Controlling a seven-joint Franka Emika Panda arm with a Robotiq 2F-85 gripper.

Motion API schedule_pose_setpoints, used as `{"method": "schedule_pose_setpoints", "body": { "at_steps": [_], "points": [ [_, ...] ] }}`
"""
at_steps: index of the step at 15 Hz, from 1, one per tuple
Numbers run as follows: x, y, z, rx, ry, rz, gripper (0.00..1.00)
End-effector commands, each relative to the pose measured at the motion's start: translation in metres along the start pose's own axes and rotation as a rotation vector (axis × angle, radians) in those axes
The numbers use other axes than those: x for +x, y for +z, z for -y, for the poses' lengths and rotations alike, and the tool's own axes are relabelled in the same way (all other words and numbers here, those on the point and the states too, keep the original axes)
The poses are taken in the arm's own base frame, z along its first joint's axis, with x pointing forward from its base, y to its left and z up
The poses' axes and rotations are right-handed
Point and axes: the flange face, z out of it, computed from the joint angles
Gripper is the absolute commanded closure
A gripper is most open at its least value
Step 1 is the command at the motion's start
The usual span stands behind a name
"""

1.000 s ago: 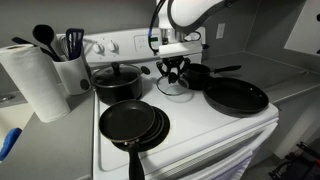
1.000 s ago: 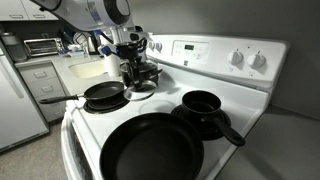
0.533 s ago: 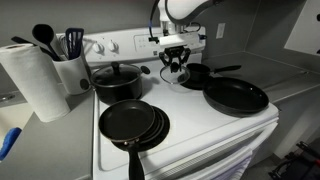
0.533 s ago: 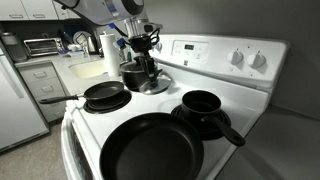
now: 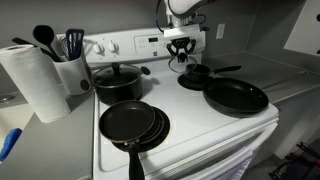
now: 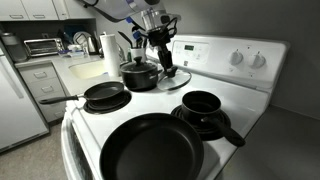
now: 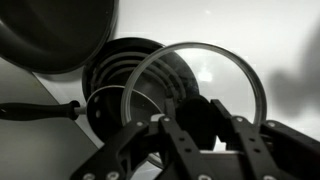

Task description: Place the glass lid on top of the small black pot on the right side of the stove

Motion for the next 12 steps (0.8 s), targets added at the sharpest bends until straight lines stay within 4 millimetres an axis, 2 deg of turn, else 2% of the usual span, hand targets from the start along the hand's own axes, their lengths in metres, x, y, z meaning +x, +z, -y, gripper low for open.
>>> {"method": "schedule_pose_setpoints", "body": {
  "at_steps": [1, 6, 12],
  "points": [
    [0.026, -0.001, -0.008, -0.039, 0.072, -0.011, 0.85],
    [0.055, 0.002, -0.024, -0.055, 0.178, -0.018, 0.85],
    [0.089, -0.012, -0.056, -0.086, 0.349, -0.103, 0.85]
  ]
}}
